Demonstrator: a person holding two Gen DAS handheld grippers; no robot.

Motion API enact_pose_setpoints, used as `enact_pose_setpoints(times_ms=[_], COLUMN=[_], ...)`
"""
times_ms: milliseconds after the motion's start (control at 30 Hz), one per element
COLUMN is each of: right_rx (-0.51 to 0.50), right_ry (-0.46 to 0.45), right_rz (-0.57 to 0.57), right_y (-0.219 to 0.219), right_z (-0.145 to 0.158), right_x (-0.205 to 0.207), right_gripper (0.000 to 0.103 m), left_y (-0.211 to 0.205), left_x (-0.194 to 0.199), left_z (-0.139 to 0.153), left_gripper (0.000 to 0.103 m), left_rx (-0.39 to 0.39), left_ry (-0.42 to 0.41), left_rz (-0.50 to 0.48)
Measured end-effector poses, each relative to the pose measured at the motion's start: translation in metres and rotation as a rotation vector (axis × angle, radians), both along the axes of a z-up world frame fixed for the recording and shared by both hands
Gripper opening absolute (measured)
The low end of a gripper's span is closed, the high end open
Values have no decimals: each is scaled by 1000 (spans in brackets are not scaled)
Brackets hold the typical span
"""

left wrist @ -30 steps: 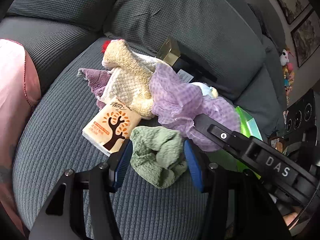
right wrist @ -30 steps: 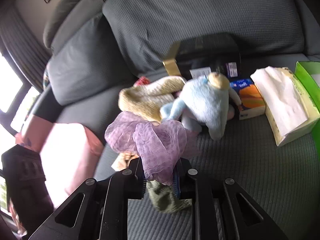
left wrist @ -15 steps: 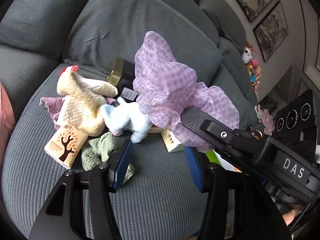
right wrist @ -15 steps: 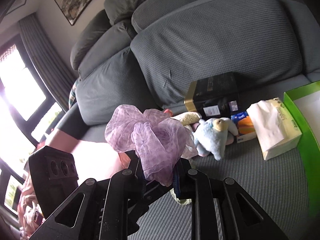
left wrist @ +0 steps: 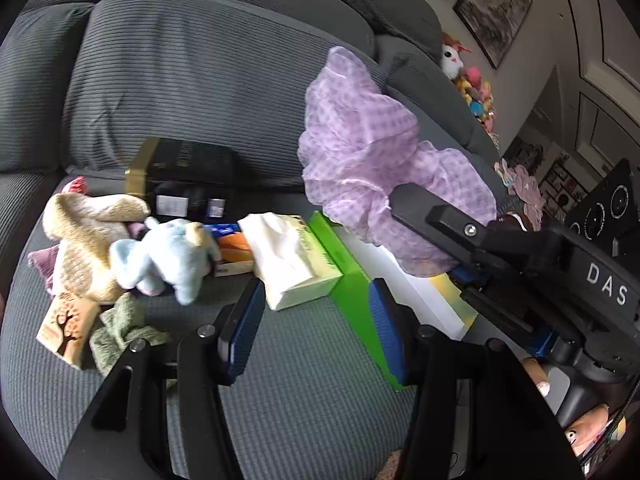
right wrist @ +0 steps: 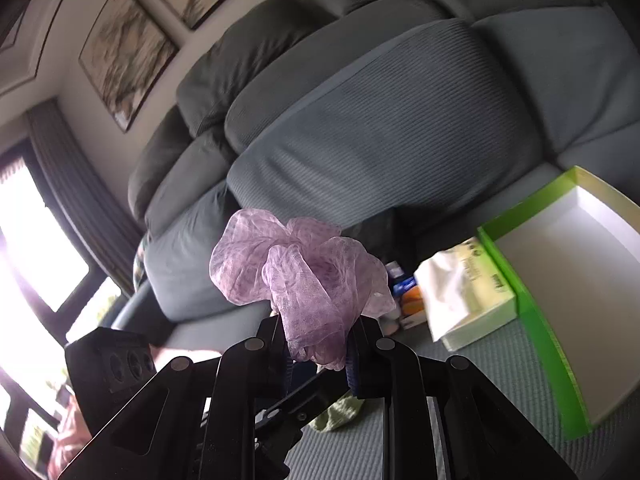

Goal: Organize soft objects
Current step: 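Lift the purple puff with the right gripper and carry it over the green box, then open the right gripper to drop the purple puff into the green box, then move the right gripper to the sage-green knitted towel and grasp it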

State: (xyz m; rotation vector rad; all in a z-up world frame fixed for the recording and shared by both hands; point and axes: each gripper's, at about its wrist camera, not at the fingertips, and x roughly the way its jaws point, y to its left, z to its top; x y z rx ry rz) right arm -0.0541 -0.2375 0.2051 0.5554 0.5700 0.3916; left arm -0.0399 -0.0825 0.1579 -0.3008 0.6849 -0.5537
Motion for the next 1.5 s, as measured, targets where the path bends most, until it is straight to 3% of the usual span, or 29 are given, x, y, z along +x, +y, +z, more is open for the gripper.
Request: enact_pose_setpoints(times_ms=[167,300,467,633,733,767,800,833,900,1033,1133,1300,1500], right_rx=[4,-35,-72,-218,-330,-367,-395,-418,-436,-428,-369,-194,-199], right_ry=[28,120,206,335,364,349,331,307,256,203,164,187,278], right_rz=[-165,-338,-452,-569,-597,-604,-609,-612,-602,-566,-477,-123,44], right_y=[-49,-83,-105,-114,-113,-110,-106,-102,-93,-77,-61,-21,34], right_z=[-8,-26,-45,-61,-62,-59,-56,-51,-38,-23,-18,-31,-54], right_x=[-9,-9,-5,4,8,7,5,2,-2,-3,1,26,52], right_gripper=[22,22,22,24,57,77,90,92,93,95,95,95,95], left_y=[-32,-49,-64,-66,-60,-57,-53,-48,-37,-6,25,79,97], left_x=[7,10,11,11,11,11,10,10,7,3,1,1,3], left_z=[2,-4,-13,-20,-21,-20,-19,-17,-13,-10,-17,-43,-75], left_gripper=[52,52,52,52,53,54,54,54,57,75,89,90,90], left_rx=[28,50,91,118,142,145,148,152,165,188,198,200,225], left_ry=[-2,9,27,55,93,96,97,99,97,93,110,199,298], left_rz=[-33,-50,-59,-46,-12,-3,6,20,50,123,205,354,323])
